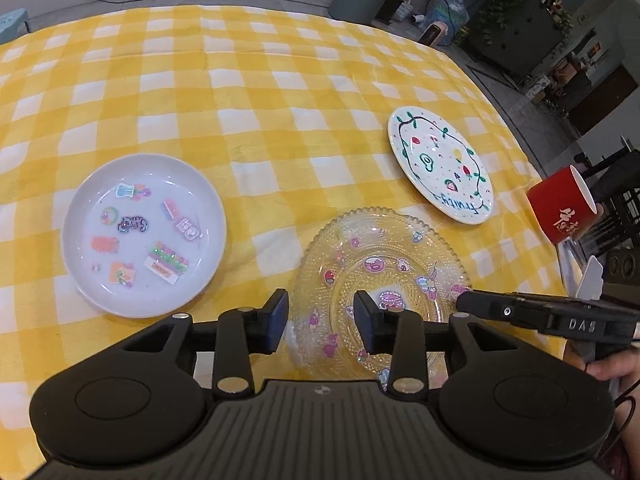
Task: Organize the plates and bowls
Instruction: 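Close the left gripper on the glass plate rim, then lift the glass plate with the left gripper and carry it toward the bowl stack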
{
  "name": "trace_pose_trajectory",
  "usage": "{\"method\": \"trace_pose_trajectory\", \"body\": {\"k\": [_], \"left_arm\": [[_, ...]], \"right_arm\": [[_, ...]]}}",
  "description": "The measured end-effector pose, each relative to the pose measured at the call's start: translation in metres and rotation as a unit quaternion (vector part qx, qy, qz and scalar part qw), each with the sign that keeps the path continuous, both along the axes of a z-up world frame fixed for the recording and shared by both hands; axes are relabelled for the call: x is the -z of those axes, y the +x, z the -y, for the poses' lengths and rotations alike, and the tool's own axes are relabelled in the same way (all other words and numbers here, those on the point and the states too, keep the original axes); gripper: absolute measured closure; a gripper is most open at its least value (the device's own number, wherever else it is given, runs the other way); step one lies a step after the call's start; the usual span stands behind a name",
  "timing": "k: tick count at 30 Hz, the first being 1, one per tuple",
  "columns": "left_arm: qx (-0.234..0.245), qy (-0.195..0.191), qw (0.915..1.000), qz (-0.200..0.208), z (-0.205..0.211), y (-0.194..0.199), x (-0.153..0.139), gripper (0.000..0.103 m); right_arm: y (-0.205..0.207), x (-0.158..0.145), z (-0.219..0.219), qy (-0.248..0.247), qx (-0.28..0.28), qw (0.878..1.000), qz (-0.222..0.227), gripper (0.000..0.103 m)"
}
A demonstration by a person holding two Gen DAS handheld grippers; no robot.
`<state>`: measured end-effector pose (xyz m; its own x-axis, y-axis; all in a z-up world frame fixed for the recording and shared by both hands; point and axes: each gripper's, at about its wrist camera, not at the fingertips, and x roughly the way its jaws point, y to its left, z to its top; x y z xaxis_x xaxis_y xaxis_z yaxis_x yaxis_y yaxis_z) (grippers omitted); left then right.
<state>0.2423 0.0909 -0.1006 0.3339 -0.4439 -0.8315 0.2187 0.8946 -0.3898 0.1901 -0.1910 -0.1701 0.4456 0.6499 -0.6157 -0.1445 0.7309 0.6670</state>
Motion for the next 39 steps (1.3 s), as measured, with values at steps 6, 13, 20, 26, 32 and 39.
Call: {"method": "trace_pose_trajectory", "body": {"k": [6,13,20,26,32,39], "left_arm": [[-0.012,-0.003,0.9999,-0.004,-0.002,0.0,0.0,0.074],[-0.025,-0.041,0.9979,-0.045,-0.005,0.006,0.003,0.074],[-0.014,-0.097,0.9933,-0.061,0.0,0.009,-0.001,0.074],[0.023,-0.088,0.994,-0.06,0.024,0.008,-0.005,0.074],[0.05,-0.07,0.9939,-0.069,0.041,0.006,-0.011,0.074],[0.064,-0.042,0.9942,-0.076,0.061,-0.001,-0.024,0.074]], "right_arm": [[-0.004,-0.002,-0.007,-0.029,0.008,0.999,0.023,0.096],[-0.002,-0.01,0.009,0.009,0.046,0.999,0.015,0.099],[-0.005,-0.01,0.027,0.016,0.063,0.996,-0.056,0.099],[-0.02,-0.009,0.034,-0.004,0.054,0.994,-0.092,0.097],[-0.032,-0.016,0.041,-0.022,0.056,0.993,-0.097,0.097],[-0.046,-0.019,0.053,-0.018,0.063,0.992,-0.106,0.097]]}}
